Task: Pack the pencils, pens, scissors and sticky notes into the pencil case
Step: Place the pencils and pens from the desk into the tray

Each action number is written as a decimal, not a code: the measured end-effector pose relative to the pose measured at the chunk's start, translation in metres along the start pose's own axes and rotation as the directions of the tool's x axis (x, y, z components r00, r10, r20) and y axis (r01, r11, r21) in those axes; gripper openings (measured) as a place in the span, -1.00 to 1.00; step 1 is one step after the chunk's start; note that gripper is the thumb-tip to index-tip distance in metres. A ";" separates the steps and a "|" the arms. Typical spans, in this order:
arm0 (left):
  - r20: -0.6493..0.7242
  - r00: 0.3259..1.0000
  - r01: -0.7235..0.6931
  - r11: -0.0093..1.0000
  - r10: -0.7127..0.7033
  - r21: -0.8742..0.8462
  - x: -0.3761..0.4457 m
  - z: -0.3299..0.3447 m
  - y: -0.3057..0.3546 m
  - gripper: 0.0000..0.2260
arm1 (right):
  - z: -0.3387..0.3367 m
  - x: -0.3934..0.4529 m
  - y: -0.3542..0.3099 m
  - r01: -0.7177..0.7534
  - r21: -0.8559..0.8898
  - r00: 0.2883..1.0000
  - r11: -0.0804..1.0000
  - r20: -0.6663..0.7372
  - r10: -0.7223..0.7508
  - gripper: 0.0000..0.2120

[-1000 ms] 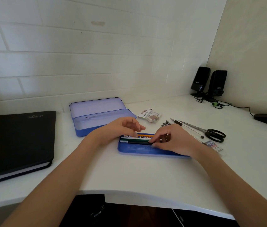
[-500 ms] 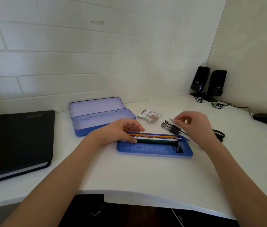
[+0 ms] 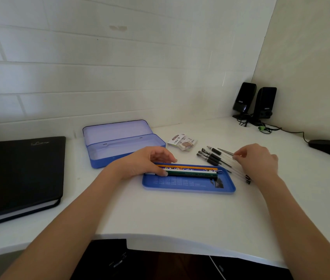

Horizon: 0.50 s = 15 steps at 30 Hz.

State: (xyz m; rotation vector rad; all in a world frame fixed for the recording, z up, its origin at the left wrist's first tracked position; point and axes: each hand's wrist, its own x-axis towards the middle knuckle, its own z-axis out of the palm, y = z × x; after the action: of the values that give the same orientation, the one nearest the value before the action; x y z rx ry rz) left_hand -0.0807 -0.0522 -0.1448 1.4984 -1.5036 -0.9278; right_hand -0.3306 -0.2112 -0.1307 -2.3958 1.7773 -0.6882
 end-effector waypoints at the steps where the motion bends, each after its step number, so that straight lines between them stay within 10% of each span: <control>1: 0.002 1.000 0.000 1.000 0.000 0.001 0.000 0.000 0.000 -0.66 | 0.001 0.001 0.000 -0.017 -0.011 1.000 1.000 0.016 0.017 -0.83; 15: 0.020 1.000 -0.014 1.000 0.015 -0.022 0.001 -0.001 0.000 -0.67 | 0.004 -0.001 0.000 -0.010 0.060 0.998 0.998 0.059 0.006 -0.86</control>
State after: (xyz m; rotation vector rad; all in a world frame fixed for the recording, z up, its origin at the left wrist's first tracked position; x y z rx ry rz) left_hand -0.0795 -0.0528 -0.1440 1.4646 -1.5118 -0.9508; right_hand -0.3288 -0.2109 -0.1345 -2.3436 1.7178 -0.6542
